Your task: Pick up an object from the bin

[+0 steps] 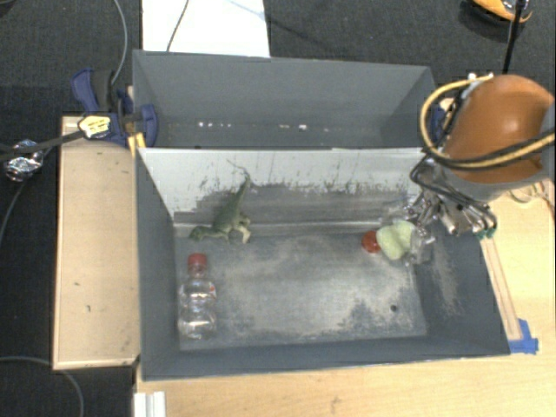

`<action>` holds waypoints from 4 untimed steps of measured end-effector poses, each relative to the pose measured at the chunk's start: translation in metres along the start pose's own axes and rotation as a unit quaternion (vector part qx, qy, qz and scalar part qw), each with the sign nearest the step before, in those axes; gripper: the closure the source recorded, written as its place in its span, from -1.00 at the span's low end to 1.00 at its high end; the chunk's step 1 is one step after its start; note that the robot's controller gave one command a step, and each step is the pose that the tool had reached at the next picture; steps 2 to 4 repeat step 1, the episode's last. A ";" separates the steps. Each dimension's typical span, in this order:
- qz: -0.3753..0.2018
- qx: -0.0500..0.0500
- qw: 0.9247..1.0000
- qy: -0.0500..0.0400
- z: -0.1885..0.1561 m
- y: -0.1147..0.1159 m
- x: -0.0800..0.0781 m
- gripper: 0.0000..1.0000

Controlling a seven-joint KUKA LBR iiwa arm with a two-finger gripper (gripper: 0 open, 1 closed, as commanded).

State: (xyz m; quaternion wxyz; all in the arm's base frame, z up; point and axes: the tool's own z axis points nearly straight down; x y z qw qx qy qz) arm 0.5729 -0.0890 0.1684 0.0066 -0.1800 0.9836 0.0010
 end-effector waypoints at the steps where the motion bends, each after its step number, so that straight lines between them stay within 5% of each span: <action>1: 0.001 0.000 1.000 -0.001 -0.010 0.000 0.000 1.00; 4: 0.001 0.000 1.000 -0.001 -0.010 0.000 0.000 1.00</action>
Offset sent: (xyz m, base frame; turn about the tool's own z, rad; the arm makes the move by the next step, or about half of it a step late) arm -0.0001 -0.0001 0.0021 0.0000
